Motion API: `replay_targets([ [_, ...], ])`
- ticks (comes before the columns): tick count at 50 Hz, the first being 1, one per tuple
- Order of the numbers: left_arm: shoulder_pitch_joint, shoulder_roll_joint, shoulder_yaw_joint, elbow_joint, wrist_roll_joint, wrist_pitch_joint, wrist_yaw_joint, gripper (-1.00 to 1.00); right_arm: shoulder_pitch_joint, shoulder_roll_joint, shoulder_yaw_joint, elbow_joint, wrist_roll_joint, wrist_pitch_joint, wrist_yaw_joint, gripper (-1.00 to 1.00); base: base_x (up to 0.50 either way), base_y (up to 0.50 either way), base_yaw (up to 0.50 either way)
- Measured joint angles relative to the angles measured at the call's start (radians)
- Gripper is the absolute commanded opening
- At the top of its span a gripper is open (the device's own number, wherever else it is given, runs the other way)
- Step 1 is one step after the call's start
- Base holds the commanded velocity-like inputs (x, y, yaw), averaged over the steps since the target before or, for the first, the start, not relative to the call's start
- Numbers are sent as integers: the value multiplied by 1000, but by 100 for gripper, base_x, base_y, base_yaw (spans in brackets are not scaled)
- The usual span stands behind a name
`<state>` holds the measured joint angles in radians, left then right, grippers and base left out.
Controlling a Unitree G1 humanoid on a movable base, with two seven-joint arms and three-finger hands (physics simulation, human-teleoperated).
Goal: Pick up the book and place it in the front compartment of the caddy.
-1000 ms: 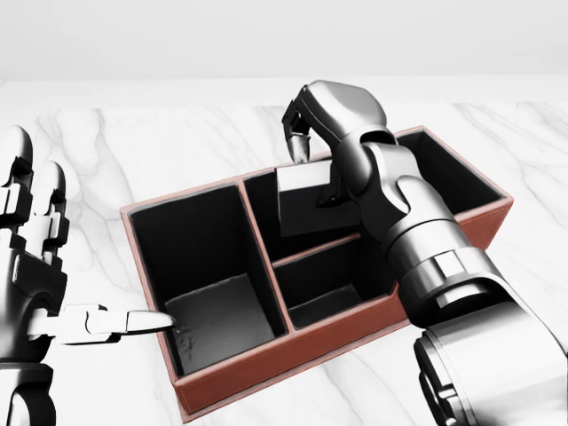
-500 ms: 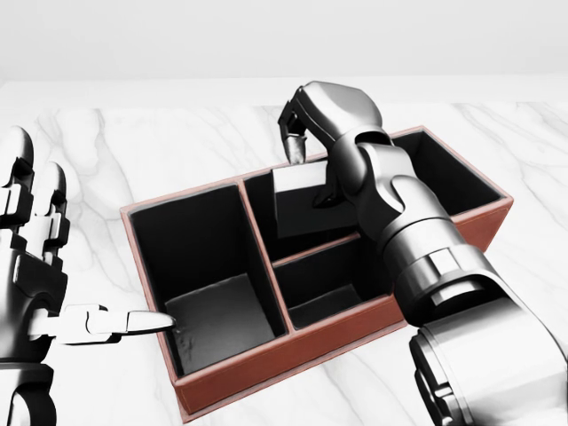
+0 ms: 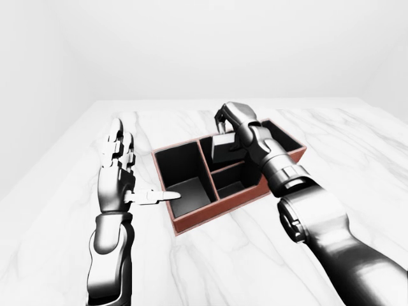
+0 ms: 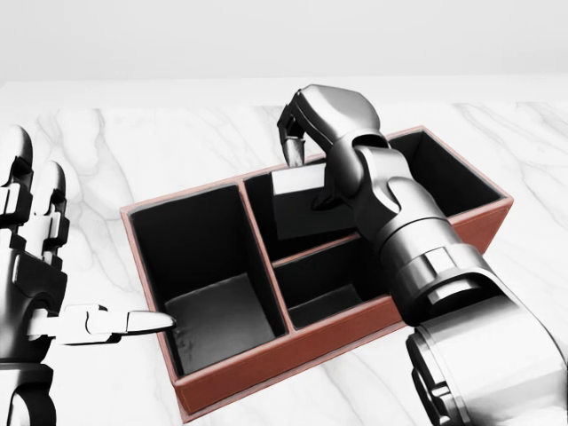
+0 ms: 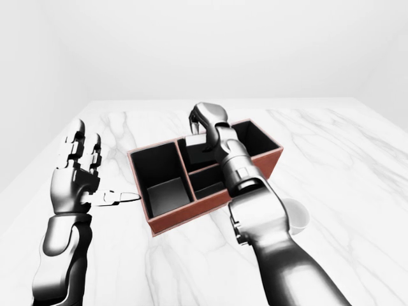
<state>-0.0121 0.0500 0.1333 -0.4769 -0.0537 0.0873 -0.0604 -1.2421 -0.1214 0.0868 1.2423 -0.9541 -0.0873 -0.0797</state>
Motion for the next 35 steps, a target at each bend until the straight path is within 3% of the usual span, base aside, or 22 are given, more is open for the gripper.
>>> replay_targets([
  [35,-4,2,3,2,-2,0,2,100,-12,14,2,34,-16,0,-28,-100,0,0,0],
])
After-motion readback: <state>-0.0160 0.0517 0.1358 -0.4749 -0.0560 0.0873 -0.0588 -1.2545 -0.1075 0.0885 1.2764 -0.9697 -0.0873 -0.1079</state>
